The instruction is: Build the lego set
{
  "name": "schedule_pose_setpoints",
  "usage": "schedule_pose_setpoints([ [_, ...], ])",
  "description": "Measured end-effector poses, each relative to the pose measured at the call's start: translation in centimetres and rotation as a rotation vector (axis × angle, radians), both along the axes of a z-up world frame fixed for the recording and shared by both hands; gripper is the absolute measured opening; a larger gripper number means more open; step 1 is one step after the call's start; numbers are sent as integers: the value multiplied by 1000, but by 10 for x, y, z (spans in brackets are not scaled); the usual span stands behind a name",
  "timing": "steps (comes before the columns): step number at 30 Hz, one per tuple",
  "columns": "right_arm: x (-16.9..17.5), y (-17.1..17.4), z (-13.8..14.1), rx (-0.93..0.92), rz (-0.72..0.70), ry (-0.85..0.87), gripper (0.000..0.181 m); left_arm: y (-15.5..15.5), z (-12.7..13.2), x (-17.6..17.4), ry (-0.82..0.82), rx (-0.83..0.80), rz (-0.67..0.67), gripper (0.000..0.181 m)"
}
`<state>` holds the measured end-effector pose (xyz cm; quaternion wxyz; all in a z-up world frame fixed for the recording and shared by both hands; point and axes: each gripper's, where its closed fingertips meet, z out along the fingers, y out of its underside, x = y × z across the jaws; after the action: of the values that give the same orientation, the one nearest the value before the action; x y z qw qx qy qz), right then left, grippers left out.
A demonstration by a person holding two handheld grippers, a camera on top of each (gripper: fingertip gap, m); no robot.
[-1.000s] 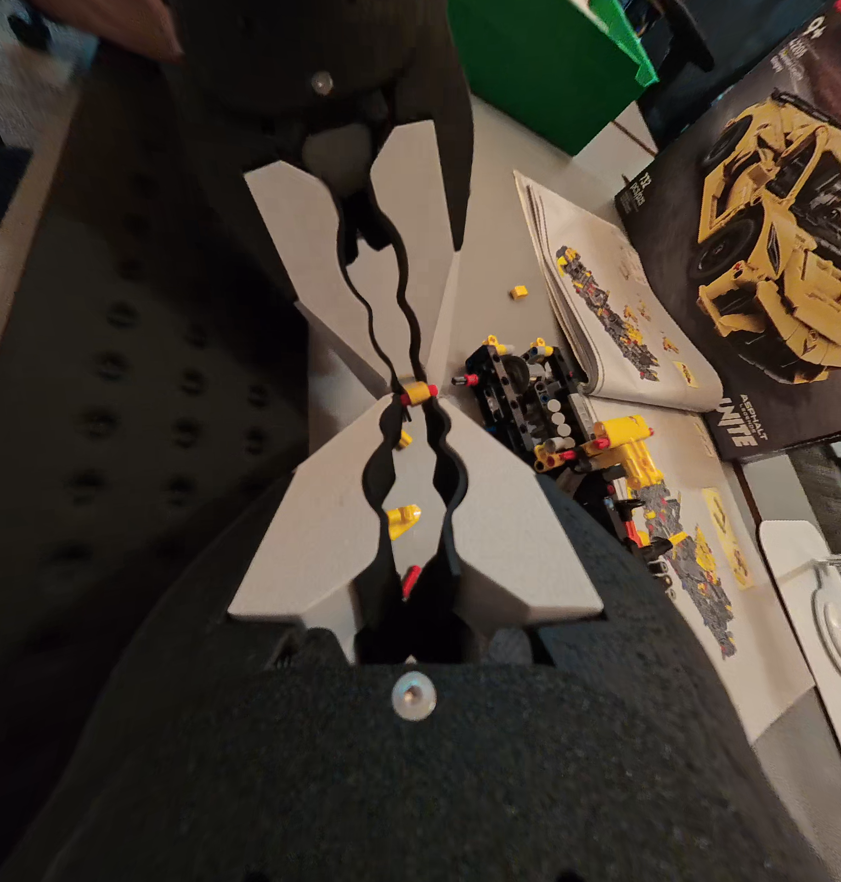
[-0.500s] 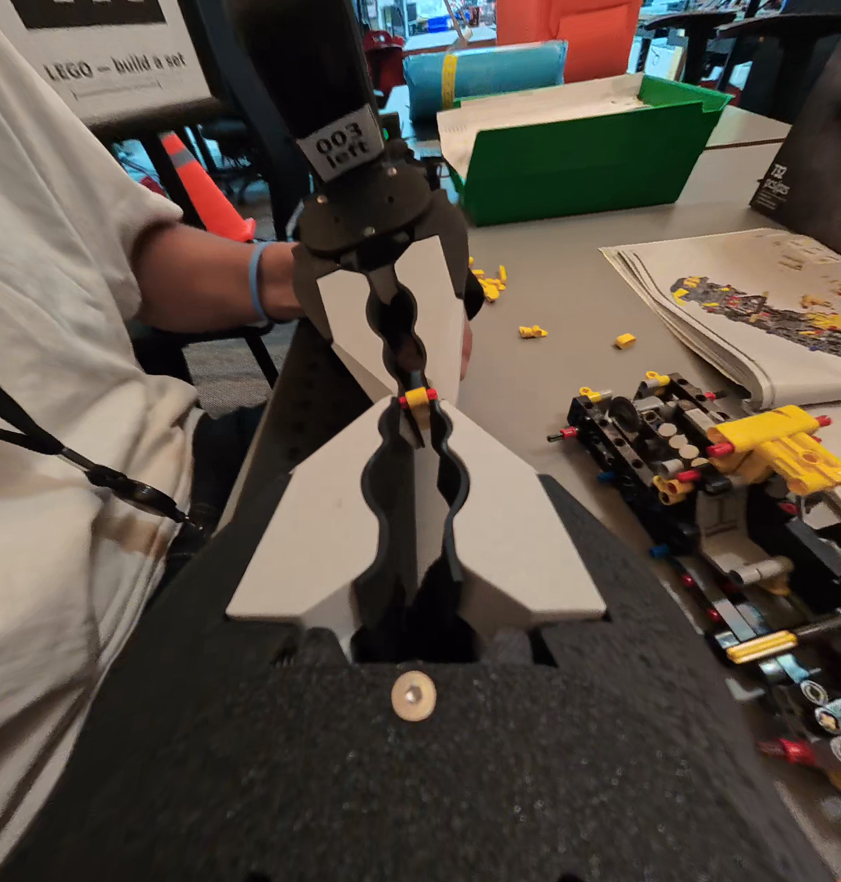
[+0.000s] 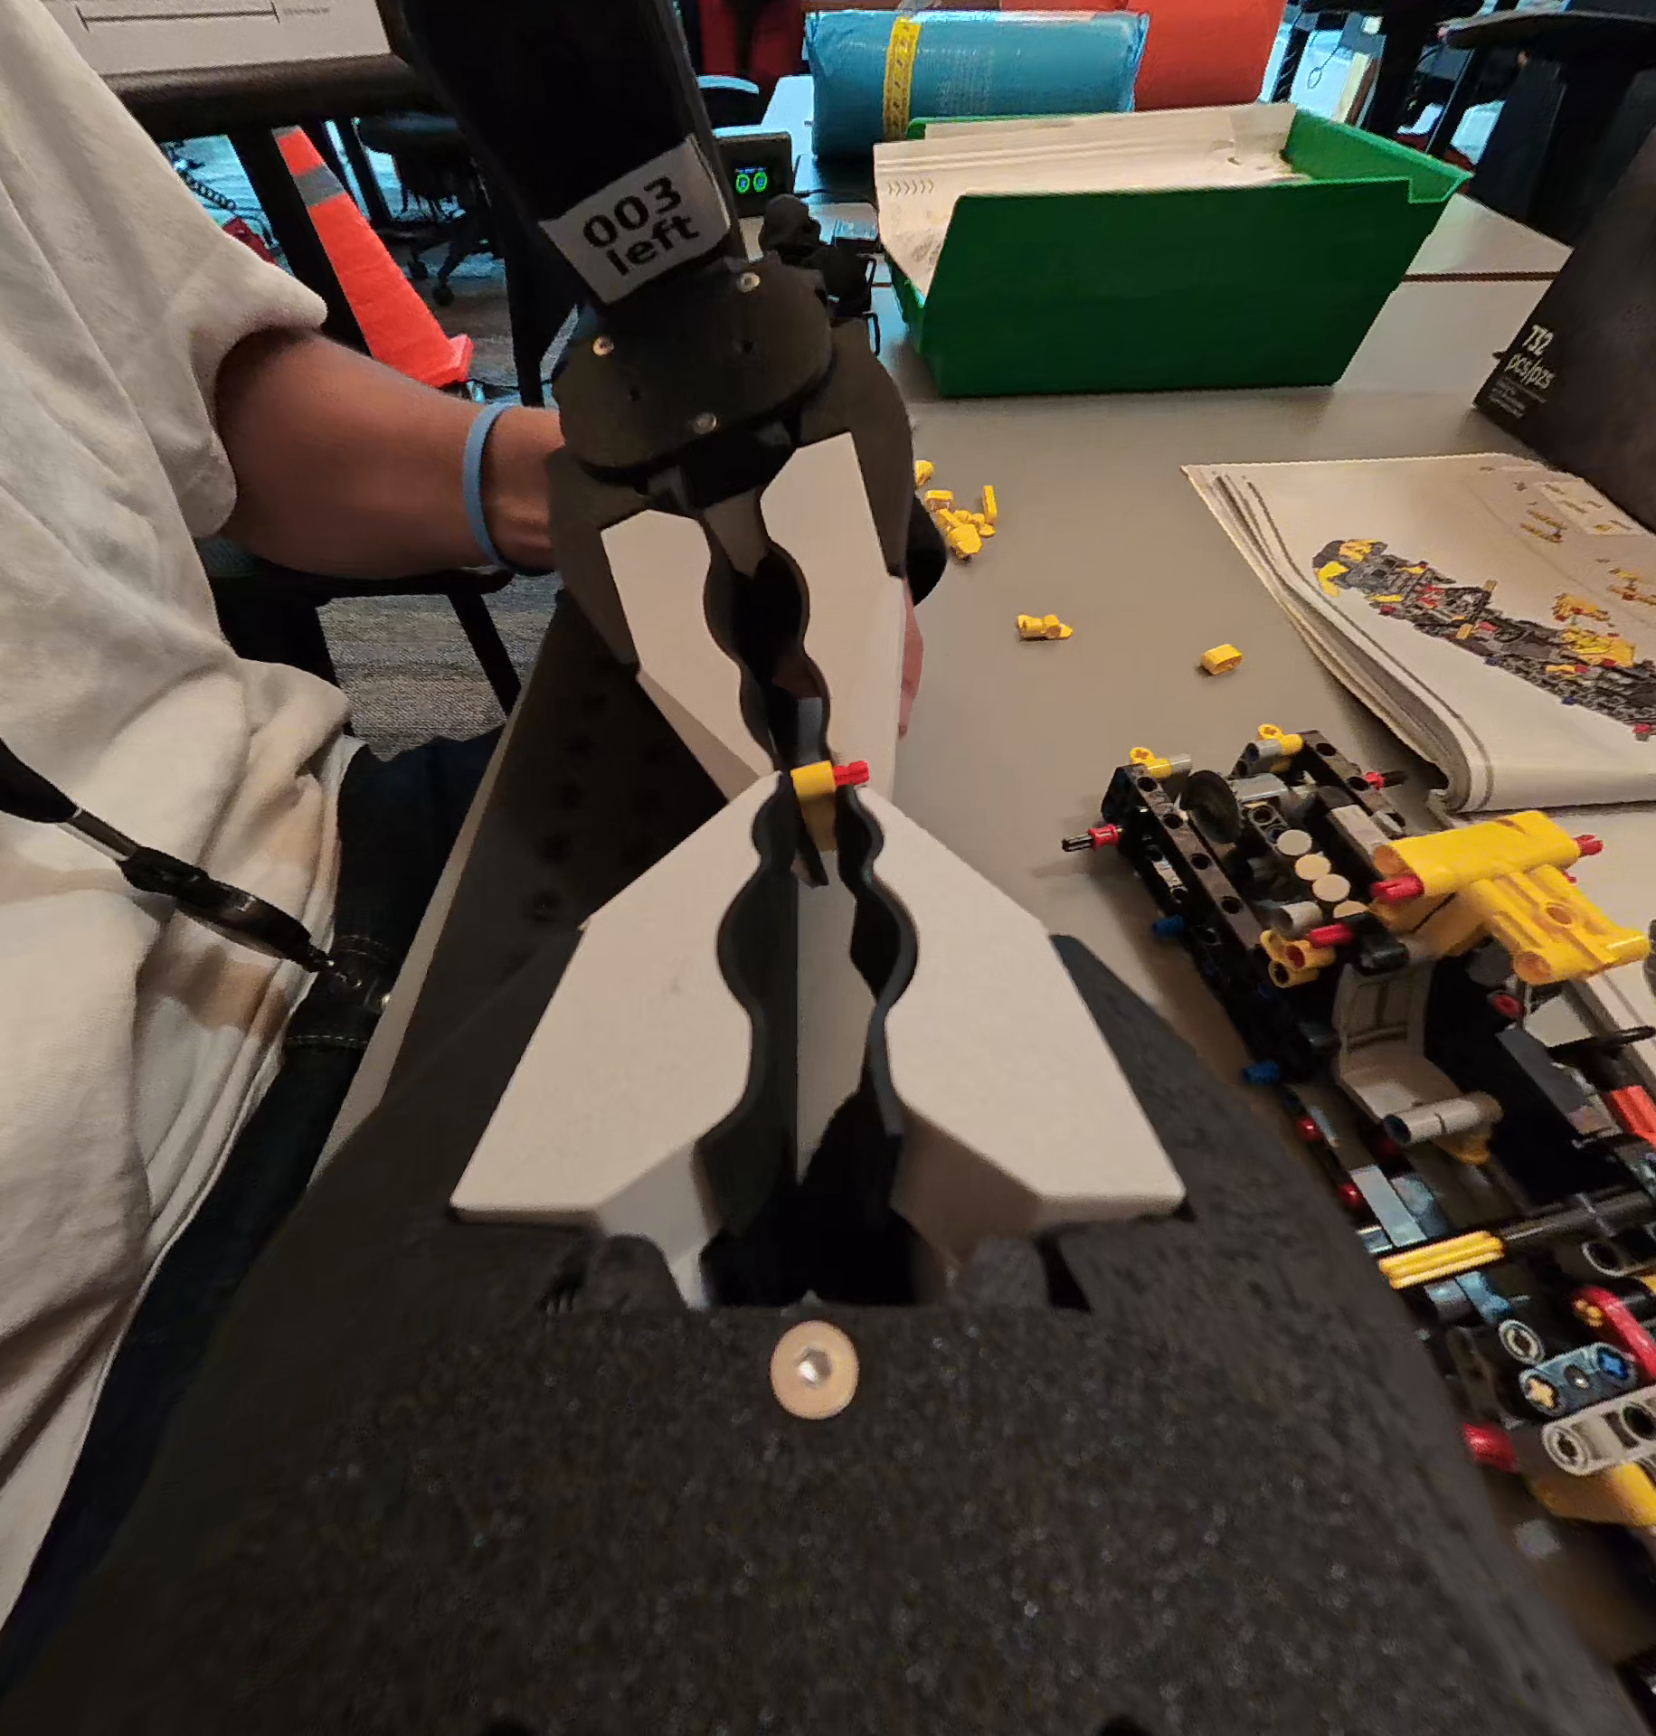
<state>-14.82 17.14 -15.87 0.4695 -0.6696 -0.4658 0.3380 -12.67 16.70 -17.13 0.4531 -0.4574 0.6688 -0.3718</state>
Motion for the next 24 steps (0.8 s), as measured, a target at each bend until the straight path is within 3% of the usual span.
schedule_pose_setpoints([
  [4, 2, 2, 17, -23, -1, 113, 9, 3, 17, 1, -90, -57, 15, 8],
  [11, 8, 4, 31, -18, -15, 210, 9, 8, 24, -1, -121, -60, 44, 8],
  [15, 17, 18, 16, -77, -100, 171, 7, 31, 9, -2, -49, 115, 184, 8],
  [17, 17, 24, 11, -175, -119, 195, 22, 42, -3, -3, 21, 275, 248, 8],
  [19, 17, 29, 7, -249, -142, 212, 27, 44, -2, -2, 28, 365, 277, 8],
  [24, 16, 31, 2, -248, -170, 172, 8, 44, 3, 0, 9, 475, 314, 8],
])
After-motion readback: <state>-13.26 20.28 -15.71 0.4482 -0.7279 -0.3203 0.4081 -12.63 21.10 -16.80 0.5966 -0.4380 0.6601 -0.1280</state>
